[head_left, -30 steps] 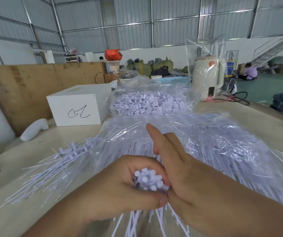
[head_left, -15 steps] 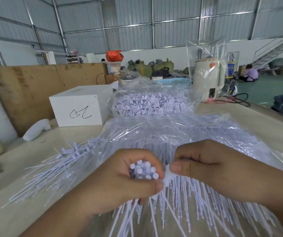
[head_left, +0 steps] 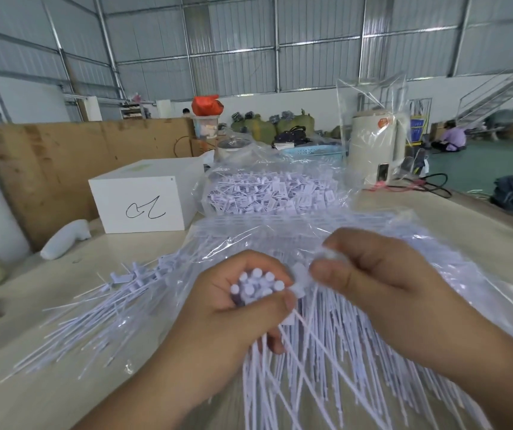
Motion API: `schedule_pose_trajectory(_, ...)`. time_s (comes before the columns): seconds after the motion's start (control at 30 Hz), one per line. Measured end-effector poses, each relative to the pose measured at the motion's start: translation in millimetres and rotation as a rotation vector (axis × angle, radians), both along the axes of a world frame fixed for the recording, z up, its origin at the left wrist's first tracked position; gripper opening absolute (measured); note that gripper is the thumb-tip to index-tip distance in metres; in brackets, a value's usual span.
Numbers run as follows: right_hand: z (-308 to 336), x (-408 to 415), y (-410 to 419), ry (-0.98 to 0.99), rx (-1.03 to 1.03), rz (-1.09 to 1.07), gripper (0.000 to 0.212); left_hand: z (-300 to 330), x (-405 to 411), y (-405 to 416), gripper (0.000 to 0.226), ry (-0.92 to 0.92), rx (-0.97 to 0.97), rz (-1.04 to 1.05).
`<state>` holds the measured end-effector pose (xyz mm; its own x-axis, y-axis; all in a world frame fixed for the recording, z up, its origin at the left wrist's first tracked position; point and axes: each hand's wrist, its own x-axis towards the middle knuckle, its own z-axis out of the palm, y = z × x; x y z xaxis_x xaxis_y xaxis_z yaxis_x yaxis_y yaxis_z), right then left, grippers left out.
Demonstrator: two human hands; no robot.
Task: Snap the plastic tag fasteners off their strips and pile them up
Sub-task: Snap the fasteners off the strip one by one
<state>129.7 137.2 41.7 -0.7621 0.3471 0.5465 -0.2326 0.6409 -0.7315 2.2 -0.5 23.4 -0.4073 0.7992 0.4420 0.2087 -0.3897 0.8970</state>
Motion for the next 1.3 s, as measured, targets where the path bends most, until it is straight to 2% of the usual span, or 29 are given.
schedule_pose_trajectory(0.07,-4.3,0.2,-0.9,-0.143,0.009,0.143,0.023,0.2,-3.0,-1.4,0.016,0.047,-0.041,-0.027)
schedule_pose_trajectory(0.13,-6.4,-1.2,-1.2,-0.220,-0.007,0.176,0.016,-0.2,-5.3,-3.5,0.011,0.097,-0.089,-0.059)
schedule_pose_trajectory(0.27,-8.4,-0.8,0.6,-0.294,-0.044,0.205,0.031,-1.5,-10.6,-5.7,0.018,0.124,-0.176,-0.104)
schedule_pose_trajectory(0.37,-7.1,-1.1,2.2,-0.342,-0.064,0.227,0.034,-2.1,-11.1,-5.2,0.021,0.129,-0.179,-0.112)
schedule_pose_trajectory(0.43,-7.7,-1.7,4.0,-0.358,-0.087,0.242,0.033,-1.7,-10.0,-5.0,0.018,0.123,-0.165,-0.140)
schedule_pose_trajectory(0.6,-10.4,-5.7,-0.9,-0.376,-0.144,0.334,0.036,-3.5,-12.8,-4.7,0.030,0.165,-0.171,-0.164)
schedule_pose_trajectory(0.73,-19.7,-10.7,-7.2,-0.321,-0.312,0.406,0.033,1.0,-20.9,-8.9,0.026,0.216,-0.250,-0.242)
schedule_pose_trajectory(0.9,-25.9,-17.0,-16.8,-0.253,-0.372,0.365,0.030,4.7,-34.7,-10.4,0.029,0.211,-0.331,-0.278)
schedule_pose_trajectory(1.0,-25.5,-19.1,-22.1,-0.216,-0.398,0.305,0.030,5.3,-35.6,-12.0,0.026,0.223,-0.298,-0.260)
schedule_pose_trajectory(1.1,-29.4,-22.8,-24.7,-0.156,-0.488,0.263,0.027,3.4,-30.0,-8.8,0.023,0.226,-0.203,-0.156)
schedule_pose_trajectory(1.2,-37.3,-27.4,-30.2,-0.118,-0.500,0.206,0.029,-3.2,-19.7,-1.0,0.023,0.150,-0.074,-0.085)
schedule_pose_trajectory(1.3,-40.0,-32.5,-36.3,-0.117,-0.716,0.315,0.035,-5.1,-15.2,4.9,0.020,0.022,0.012,0.082)
